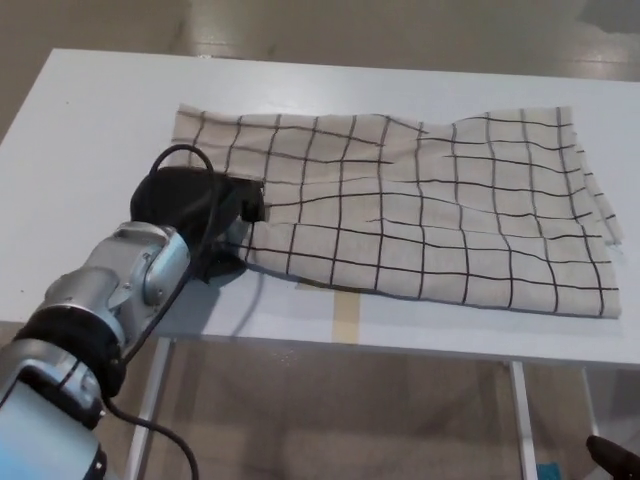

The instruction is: Use the left hand to fold a white towel with checkered patterns in half.

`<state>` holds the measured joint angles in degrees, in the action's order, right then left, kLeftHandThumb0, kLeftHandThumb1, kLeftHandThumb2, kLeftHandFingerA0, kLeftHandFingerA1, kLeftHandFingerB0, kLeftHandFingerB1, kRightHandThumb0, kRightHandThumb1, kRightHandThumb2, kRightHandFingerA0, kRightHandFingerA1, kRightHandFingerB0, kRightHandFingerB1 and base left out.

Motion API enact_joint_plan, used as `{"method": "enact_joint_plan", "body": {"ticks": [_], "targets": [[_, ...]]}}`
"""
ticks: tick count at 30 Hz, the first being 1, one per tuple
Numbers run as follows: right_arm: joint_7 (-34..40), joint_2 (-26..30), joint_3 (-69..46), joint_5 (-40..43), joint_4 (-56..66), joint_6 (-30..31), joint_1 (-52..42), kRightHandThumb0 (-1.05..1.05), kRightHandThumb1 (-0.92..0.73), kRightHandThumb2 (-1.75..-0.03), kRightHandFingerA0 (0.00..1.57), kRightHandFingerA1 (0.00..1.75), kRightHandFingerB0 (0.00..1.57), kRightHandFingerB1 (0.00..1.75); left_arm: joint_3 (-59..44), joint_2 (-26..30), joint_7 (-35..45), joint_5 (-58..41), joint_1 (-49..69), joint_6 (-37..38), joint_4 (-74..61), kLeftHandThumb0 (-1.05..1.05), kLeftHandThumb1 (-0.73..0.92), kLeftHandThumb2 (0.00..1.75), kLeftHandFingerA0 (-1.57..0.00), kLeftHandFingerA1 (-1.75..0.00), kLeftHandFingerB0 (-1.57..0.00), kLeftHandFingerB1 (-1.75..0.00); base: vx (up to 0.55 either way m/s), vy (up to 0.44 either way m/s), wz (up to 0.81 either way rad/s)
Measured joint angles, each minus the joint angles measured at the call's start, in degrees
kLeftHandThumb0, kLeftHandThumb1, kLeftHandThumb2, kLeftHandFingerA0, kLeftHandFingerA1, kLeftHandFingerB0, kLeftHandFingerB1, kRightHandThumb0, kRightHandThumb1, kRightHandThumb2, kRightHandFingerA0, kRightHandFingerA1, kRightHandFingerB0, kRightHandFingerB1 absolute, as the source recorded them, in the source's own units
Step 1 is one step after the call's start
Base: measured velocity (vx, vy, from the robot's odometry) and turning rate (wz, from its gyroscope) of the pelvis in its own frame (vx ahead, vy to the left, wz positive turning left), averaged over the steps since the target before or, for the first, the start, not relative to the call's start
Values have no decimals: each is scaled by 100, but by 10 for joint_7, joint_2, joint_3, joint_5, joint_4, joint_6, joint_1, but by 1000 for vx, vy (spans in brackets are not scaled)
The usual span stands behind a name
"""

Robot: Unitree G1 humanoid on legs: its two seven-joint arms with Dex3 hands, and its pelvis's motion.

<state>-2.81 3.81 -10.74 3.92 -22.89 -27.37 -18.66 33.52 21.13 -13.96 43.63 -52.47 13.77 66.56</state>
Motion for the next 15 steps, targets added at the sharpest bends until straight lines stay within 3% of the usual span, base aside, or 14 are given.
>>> {"method": "enact_joint_plan", "body": {"ticks": [4,15], "targets": [[-2,-1,-1,3,2,1,0,-42,-72,-61,43,61,45,50,14,-7,-20,7,-6,-11,9,-39,55,83,-106,-142,-89,-132,0,0,0],[-6,-1,-2,7,3,2,4,-43,-72,-61,43,60,45,50,19,2,-48,8,-2,5,11,-36,51,83,-111,-142,-91,-130,0,0,0]]}}
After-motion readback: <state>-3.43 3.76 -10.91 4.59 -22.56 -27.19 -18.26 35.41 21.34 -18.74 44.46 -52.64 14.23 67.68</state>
